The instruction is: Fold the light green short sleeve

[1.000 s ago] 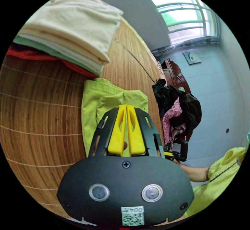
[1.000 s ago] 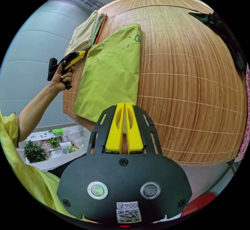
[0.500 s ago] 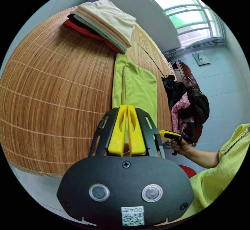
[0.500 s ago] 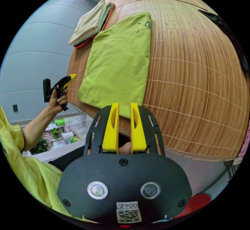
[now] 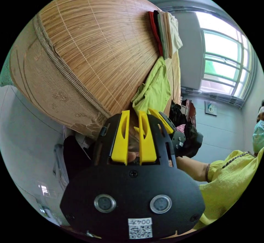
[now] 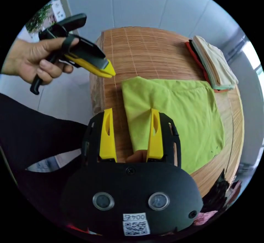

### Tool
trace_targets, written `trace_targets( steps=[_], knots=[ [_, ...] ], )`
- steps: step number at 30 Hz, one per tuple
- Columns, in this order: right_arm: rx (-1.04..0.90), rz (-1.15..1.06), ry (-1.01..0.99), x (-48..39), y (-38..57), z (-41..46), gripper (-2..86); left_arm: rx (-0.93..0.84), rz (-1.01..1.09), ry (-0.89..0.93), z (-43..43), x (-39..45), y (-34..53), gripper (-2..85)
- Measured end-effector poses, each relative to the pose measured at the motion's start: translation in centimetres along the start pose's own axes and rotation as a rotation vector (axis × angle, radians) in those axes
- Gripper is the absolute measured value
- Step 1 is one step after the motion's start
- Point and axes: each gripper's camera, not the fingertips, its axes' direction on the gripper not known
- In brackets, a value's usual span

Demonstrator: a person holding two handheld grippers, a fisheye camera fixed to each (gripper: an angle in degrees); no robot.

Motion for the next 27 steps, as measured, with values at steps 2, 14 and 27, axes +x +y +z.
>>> trace_targets(
  steps=[2,14,27],
  knots=[
    [0.007,-0.027,-0.005,0.8,0.3,1.2,14.7,-0.004,0.026,0.005,0.1,0.1,0.3,8.0],
    [0.040,0.797,-0.814,18.9,7.3,6.4,3.4,-0.044,0.137,0.040,2.7,1.8,1.2,15.4],
    [0.088,0.828,-0.940,22.0,11.5,11.2,4.3,-0.027,0.204,0.233,8.2,5.2,-3.2,26.3]
  ],
)
